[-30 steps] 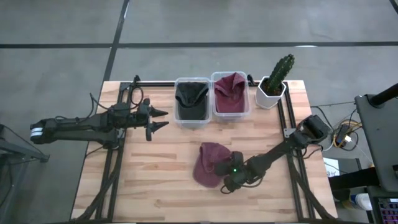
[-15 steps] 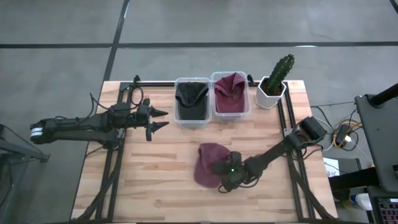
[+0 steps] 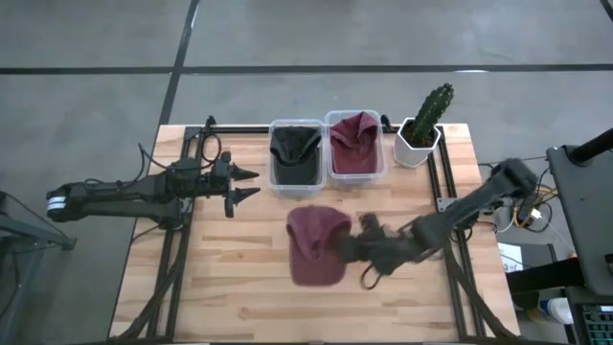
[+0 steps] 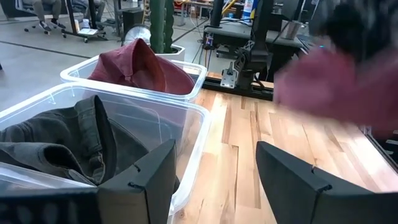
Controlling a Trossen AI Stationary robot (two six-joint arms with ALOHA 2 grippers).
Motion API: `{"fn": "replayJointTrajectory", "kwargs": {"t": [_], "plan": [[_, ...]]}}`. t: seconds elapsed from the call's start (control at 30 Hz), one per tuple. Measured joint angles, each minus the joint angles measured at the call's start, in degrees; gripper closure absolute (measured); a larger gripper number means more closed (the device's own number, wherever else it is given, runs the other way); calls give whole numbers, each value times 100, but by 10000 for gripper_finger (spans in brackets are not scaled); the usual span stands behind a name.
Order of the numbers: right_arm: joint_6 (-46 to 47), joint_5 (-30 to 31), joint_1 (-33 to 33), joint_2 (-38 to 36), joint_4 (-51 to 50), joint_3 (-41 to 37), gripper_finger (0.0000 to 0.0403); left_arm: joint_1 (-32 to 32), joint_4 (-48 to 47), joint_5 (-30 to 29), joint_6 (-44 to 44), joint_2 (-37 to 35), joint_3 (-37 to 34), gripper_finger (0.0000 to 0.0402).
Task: Pick & Place hat
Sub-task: Put the red cap into the right transparent bin
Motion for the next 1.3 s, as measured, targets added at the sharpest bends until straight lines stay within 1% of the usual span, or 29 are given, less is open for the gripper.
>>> {"fn": "replayJointTrajectory", "kwargs": {"t": [0.07, 0.2, 0.3, 0.43, 0.53, 0.6, 0.8, 0.9, 1.1, 1.3], "plan": [[-447, 53, -89, -468, -410, 132, 393, -1, 0, 0, -2, 0, 0, 188], [-1107, 109, -423, -1195, -1803, 538, 393, 0, 0, -1, -2, 0, 0, 188], [-1488, 112, -775, -1560, -2723, 875, 394, -2, -2, 0, -3, 0, 0, 188], [-2243, 43, -1414, -1857, -3382, 1194, 394, -1, -2, 0, -4, 0, 0, 188], [-2938, 21, -2009, -2019, -3448, 1264, 394, -2, 0, 0, -4, 0, 0, 188], [-3412, -142, -2463, -2098, -3439, 1272, 394, -2, 2, 0, -4, 0, 0, 188], [-4899, -1318, -4023, -2055, -3433, 1205, 394, 0, 6, 0, -3, 0, 0, 188], [-5465, -1700, -4658, -1997, -3286, 1189, 394, 0, 2, -1, -25, 0, 0, 188], [-6220, -2183, -5433, -1848, -3026, 1184, 394, 0, 2, -1, -33, 0, 0, 188], [-6788, -2515, -5784, -1384, -2985, 1146, 394, 0, 0, -2, -35, 0, 0, 188]]}}
